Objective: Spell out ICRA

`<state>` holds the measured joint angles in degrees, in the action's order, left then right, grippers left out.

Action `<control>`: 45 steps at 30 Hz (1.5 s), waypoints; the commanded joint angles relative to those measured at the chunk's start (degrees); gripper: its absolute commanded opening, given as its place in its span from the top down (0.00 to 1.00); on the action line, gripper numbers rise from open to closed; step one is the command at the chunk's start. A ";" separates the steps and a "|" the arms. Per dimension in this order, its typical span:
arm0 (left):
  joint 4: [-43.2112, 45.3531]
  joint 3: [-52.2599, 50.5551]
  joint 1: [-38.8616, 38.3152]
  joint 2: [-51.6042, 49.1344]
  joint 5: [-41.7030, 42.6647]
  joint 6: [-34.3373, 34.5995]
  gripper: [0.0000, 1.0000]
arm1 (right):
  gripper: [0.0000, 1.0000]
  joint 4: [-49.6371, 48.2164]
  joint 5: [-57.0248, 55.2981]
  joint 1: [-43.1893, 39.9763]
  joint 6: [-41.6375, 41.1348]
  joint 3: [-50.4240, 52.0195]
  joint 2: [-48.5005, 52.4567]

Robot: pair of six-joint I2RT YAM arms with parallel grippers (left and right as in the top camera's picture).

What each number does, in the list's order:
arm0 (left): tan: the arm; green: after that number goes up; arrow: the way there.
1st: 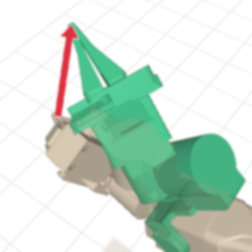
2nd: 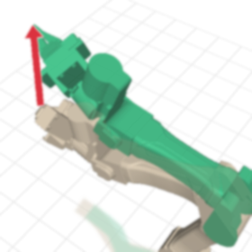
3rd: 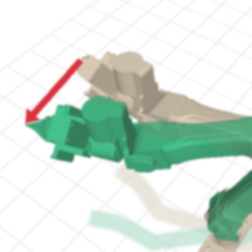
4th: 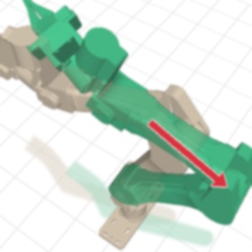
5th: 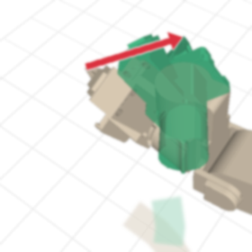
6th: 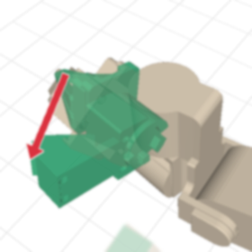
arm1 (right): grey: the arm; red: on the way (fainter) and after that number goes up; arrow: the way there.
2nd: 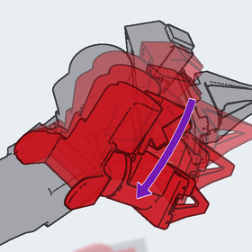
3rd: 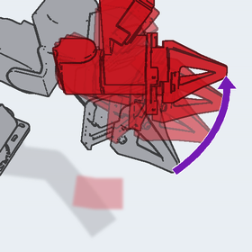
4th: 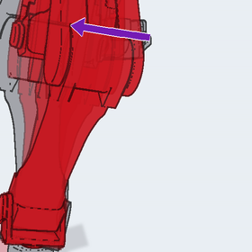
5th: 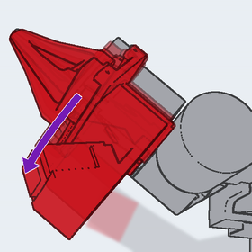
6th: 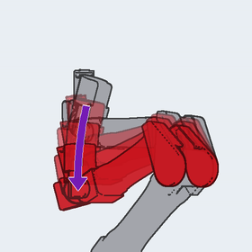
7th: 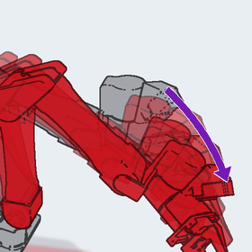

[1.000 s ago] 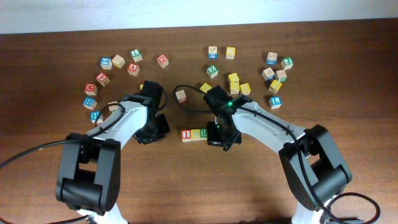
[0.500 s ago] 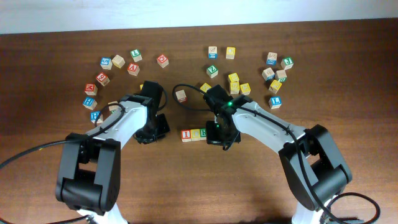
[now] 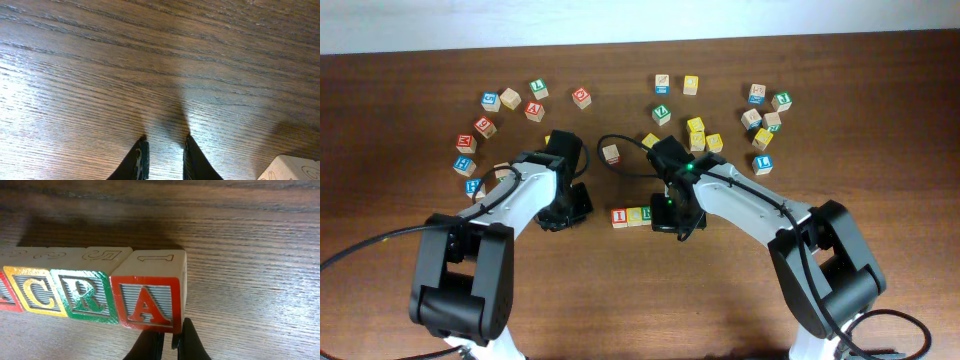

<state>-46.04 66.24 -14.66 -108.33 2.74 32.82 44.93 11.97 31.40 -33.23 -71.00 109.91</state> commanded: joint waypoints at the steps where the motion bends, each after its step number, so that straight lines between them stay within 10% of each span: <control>1: -0.07 0.68 0.15 -0.83 -0.63 0.44 0.84 | 0.96 -0.04 0.48 0.15 -0.55 0.63 0.09; 13: -0.09 0.66 0.02 -0.83 3.04 0.42 0.99 | 0.96 10.80 0.72 -4.44 4.17 -4.63 -3.28; 45: 5.51 0.55 -6.73 -0.83 8.04 2.54 1.00 | 0.96 0.28 4.00 -4.35 3.80 -4.50 3.87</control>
<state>-40.69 66.24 -21.06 -108.33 9.47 34.79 45.19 14.46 26.61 -29.61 -74.78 112.84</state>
